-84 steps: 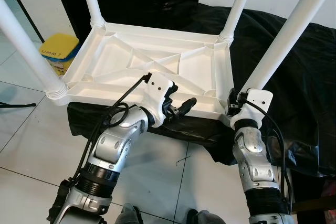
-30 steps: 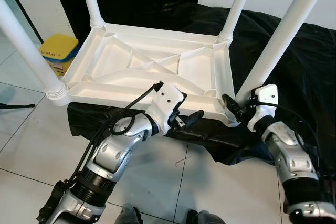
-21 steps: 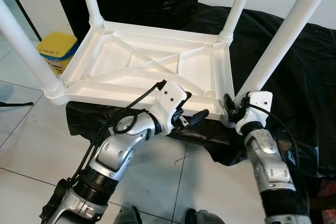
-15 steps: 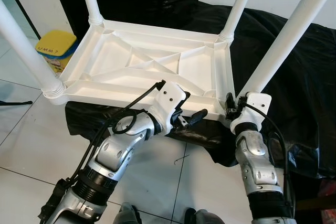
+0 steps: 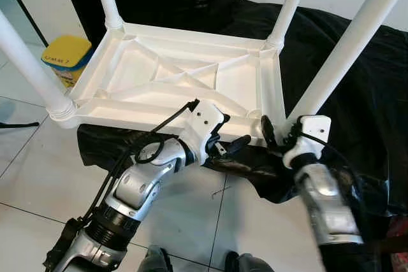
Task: Building children table
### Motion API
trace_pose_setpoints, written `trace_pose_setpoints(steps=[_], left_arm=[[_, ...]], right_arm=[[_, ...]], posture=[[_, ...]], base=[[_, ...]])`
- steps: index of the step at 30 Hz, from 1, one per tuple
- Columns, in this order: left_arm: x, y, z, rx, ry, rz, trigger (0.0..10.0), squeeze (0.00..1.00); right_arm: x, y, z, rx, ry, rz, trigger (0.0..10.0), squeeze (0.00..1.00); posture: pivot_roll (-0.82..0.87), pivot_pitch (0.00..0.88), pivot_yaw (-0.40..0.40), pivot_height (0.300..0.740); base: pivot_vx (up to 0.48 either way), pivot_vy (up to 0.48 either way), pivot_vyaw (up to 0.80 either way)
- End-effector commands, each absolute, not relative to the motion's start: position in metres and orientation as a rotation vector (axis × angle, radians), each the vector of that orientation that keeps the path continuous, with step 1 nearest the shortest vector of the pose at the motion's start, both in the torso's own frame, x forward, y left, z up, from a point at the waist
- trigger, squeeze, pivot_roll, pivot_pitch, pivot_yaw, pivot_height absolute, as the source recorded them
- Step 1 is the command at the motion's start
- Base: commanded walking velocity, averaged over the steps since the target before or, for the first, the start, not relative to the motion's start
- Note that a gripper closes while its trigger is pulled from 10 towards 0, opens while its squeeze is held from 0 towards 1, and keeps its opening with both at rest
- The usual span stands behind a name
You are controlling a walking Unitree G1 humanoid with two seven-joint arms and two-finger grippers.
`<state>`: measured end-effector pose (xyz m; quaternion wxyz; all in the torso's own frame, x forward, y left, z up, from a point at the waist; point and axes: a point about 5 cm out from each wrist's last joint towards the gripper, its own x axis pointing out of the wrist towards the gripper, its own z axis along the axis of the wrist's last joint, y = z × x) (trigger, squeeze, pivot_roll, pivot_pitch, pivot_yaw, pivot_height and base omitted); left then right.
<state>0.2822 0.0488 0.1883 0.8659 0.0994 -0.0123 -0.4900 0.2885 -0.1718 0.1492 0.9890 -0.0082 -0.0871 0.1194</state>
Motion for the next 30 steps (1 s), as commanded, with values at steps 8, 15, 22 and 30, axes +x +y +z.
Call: trace_pose_setpoints(steps=[8,15,22,30], left_arm=[[0.271,0.04,0.19,0.248,-0.028,-1.224,10.0,0.0],[0.269,0.037,0.189,0.258,-0.028,-1.251,10.0,0.0],[0.268,0.035,0.188,0.252,-0.028,-1.25,10.0,0.0],[0.269,0.037,0.188,0.247,-0.021,-1.243,10.0,0.0]], right_arm=[[0.299,-0.185,0.144,-0.177,-0.094,0.535,10.0,0.0],[0.312,-0.192,0.143,-0.196,-0.074,0.565,4.7,0.0],[0.316,-0.193,0.131,-0.174,-0.05,0.517,0.0,0.0],[0.308,-0.189,0.128,-0.086,-0.072,0.343,10.0,0.0]], posture=[[0.01,0.109,-0.022,0.74],[0.01,0.093,-0.015,0.74],[0.02,0.08,-0.023,0.74],[0.01,0.119,-0.034,0.74]], base=[[0.0,0.0,0.0],[0.0,0.0,0.0],[0.0,0.0,0.0],[0.0,0.0,0.0]])
